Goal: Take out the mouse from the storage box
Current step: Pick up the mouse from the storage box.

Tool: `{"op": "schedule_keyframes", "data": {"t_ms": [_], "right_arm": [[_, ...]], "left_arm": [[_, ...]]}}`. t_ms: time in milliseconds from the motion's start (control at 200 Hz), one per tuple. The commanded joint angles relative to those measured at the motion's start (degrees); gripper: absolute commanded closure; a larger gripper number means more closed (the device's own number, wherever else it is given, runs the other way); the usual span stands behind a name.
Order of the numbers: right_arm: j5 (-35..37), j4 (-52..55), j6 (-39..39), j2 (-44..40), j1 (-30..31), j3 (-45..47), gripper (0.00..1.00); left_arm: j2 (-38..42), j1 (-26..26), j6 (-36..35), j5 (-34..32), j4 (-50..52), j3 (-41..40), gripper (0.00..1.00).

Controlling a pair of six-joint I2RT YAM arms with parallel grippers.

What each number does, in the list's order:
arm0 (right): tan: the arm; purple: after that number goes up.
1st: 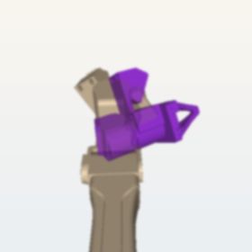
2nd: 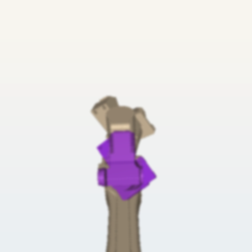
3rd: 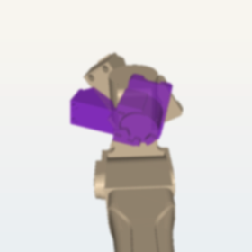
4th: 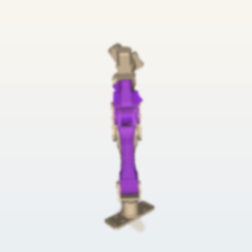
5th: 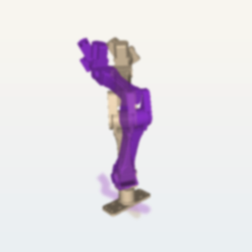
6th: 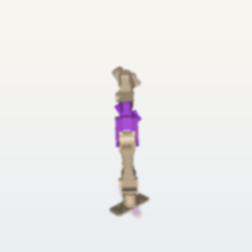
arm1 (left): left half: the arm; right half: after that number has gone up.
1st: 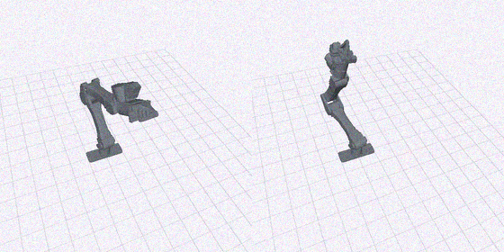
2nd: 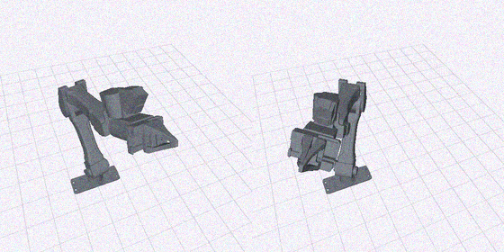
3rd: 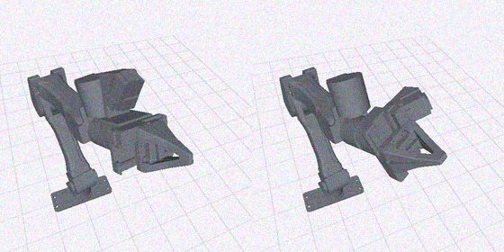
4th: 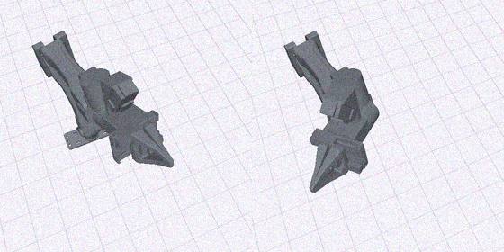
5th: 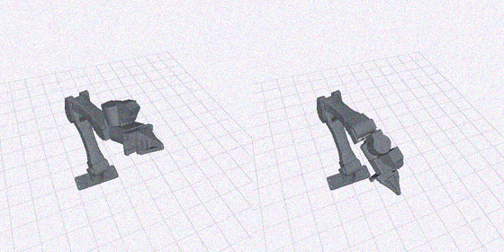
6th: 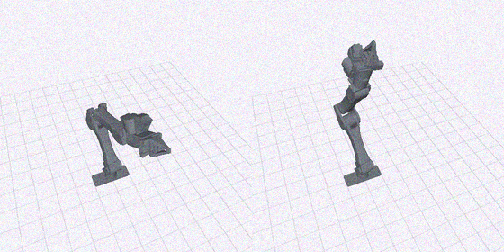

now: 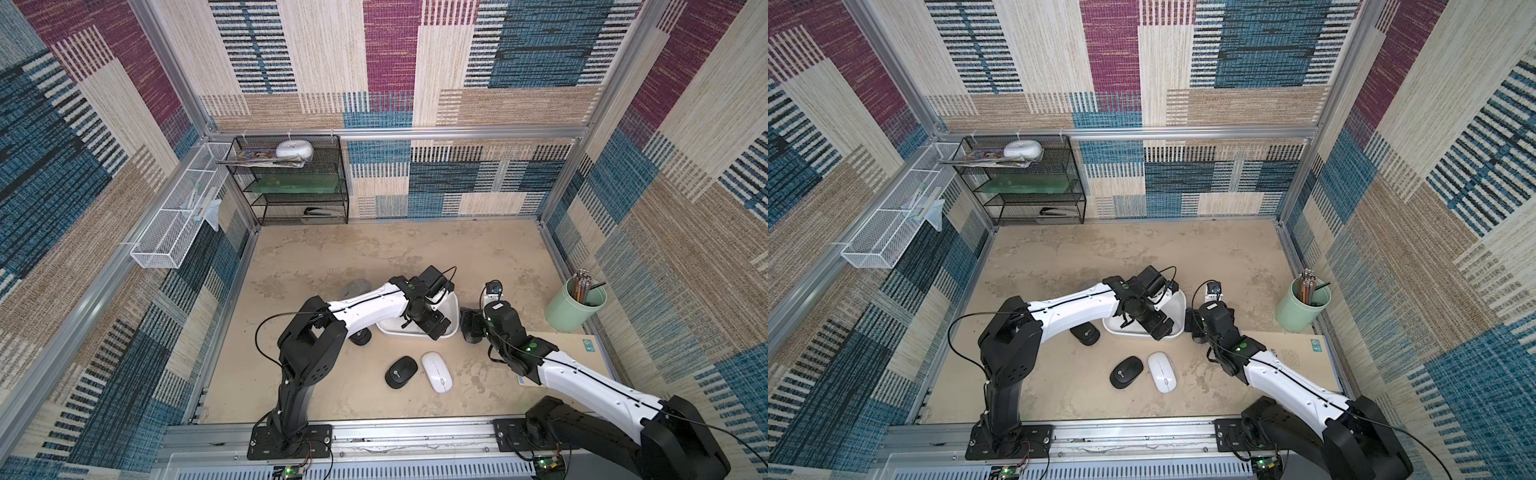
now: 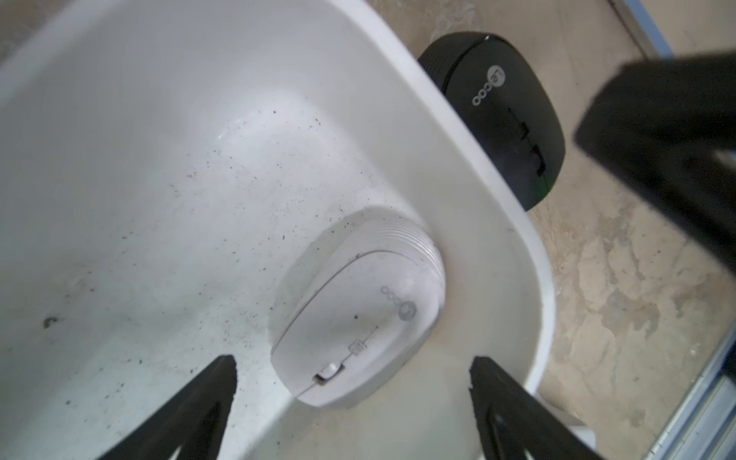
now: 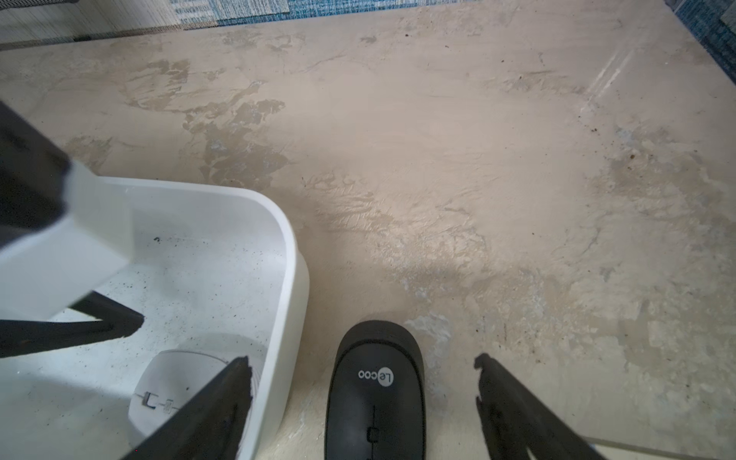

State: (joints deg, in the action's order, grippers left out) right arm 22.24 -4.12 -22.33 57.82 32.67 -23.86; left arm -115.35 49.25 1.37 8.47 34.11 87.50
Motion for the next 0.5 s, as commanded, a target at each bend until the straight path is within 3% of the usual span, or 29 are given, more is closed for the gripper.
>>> {"op": "schedule_keyframes", "data": {"t_ms": [0,496], "right_arm": [[0.08,-2.69,-0.17,-0.95,-0.05,0.63,0.09],[-0.49,-3.07,-0.17,-0.18,-0.06,0.61,0.09]], "left_arm": [[-2.00,0.40,-1.04,-1.04,2.76,1.54,0.05],[-6.66,-0.27,0.93,-9.36,1.40,4.44,0.18]]}}
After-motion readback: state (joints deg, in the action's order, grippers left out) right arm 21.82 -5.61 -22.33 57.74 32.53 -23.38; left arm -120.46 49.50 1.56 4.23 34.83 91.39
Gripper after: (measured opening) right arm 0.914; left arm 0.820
